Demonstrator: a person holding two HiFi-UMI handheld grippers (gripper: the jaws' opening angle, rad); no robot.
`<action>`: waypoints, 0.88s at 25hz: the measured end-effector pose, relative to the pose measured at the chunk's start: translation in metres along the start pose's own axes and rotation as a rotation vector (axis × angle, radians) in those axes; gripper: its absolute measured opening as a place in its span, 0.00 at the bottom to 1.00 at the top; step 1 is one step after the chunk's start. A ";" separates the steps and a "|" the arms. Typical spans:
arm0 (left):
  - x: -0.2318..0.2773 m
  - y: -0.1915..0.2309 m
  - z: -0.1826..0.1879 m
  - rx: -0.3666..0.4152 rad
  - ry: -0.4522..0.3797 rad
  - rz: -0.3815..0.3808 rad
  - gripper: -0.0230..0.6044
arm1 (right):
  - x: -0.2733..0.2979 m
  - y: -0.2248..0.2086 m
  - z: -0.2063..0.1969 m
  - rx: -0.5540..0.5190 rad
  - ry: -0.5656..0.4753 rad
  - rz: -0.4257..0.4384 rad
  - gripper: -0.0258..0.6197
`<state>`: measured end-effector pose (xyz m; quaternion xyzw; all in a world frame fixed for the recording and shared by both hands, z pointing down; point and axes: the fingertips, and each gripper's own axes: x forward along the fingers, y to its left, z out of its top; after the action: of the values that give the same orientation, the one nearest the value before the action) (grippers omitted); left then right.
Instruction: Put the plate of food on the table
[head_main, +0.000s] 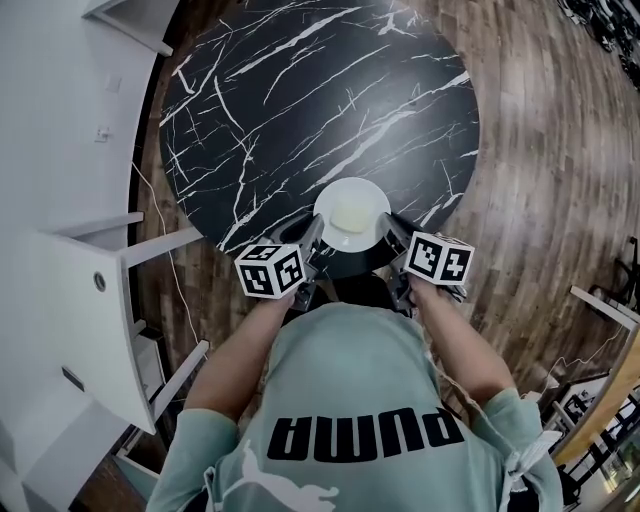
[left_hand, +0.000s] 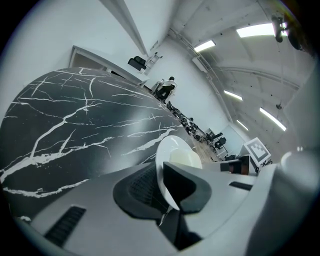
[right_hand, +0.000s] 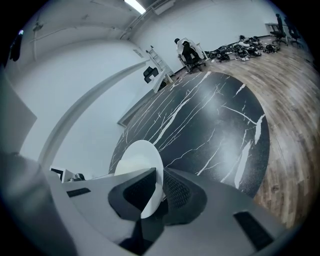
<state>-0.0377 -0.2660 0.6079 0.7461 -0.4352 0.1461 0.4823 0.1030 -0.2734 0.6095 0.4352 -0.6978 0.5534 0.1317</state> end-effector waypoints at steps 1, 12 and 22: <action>0.002 0.002 -0.002 0.006 0.005 0.006 0.11 | 0.002 -0.002 -0.001 -0.003 0.003 -0.005 0.11; 0.018 0.019 -0.016 0.059 0.063 0.055 0.12 | 0.018 -0.014 -0.008 -0.044 0.022 -0.028 0.11; 0.026 0.027 -0.018 0.082 0.078 0.080 0.13 | 0.030 -0.021 -0.008 -0.061 0.035 -0.046 0.12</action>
<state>-0.0401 -0.2685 0.6492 0.7410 -0.4393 0.2118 0.4615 0.0985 -0.2805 0.6460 0.4370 -0.7018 0.5364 0.1699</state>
